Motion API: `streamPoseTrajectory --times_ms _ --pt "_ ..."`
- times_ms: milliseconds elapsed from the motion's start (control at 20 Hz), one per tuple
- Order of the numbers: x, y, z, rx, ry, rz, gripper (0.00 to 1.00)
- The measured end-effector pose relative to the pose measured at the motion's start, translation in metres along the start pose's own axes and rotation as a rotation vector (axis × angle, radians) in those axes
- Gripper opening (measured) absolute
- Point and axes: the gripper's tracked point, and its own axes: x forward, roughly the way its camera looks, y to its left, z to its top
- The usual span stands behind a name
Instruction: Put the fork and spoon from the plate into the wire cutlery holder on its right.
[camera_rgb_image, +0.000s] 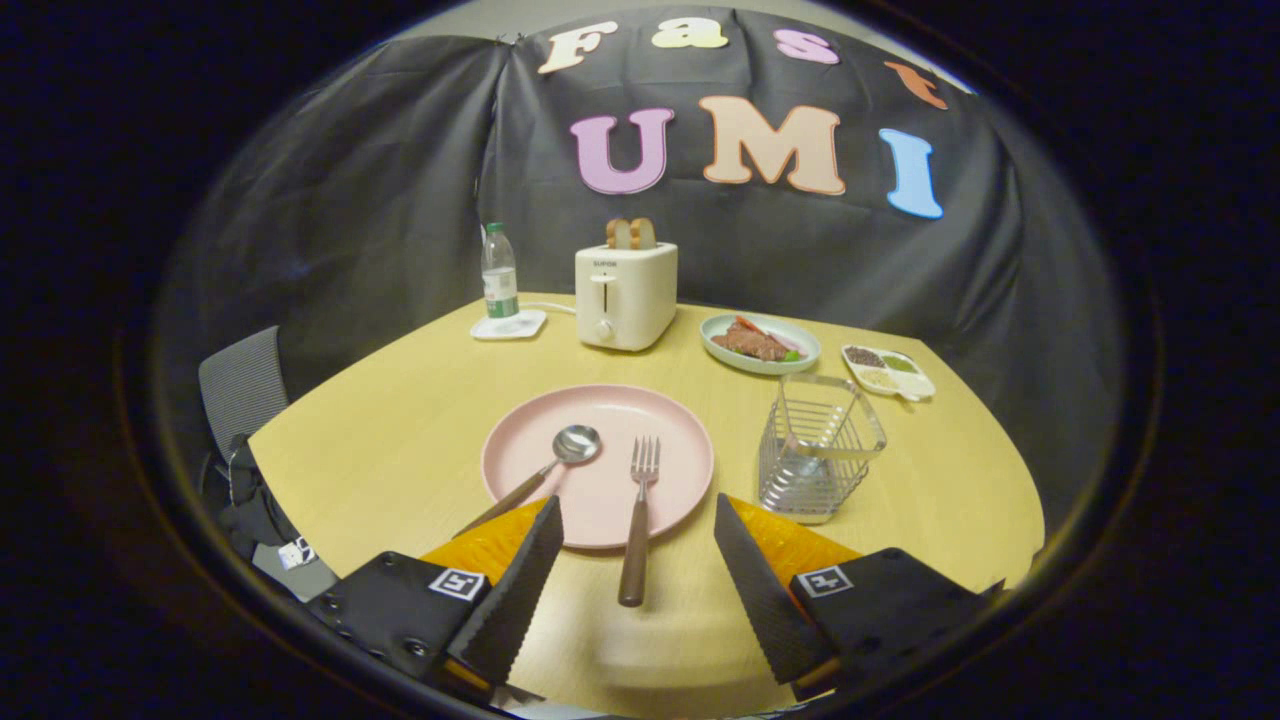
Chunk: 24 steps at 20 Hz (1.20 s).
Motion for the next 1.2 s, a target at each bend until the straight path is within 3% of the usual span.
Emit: streamPoseTrajectory --times_ms 200,450,750,850,950,1150,1200 --pt "0.012 0.001 -0.015 -0.024 0.045 0.001 0.92" --pt "0.022 -0.002 -0.029 -0.006 0.091 -0.007 0.7" --pt "0.027 -0.004 -0.034 0.018 0.135 -0.014 0.33" --pt "0.028 -0.008 -0.031 0.009 0.126 -0.035 0.33" --pt "0.028 -0.009 -0.031 -0.007 0.123 -0.05 0.17" --pt "0.029 -0.01 -0.029 -0.015 0.116 -0.059 0.17" --pt "0.028 -0.008 -0.028 -0.02 0.113 -0.054 0.11"
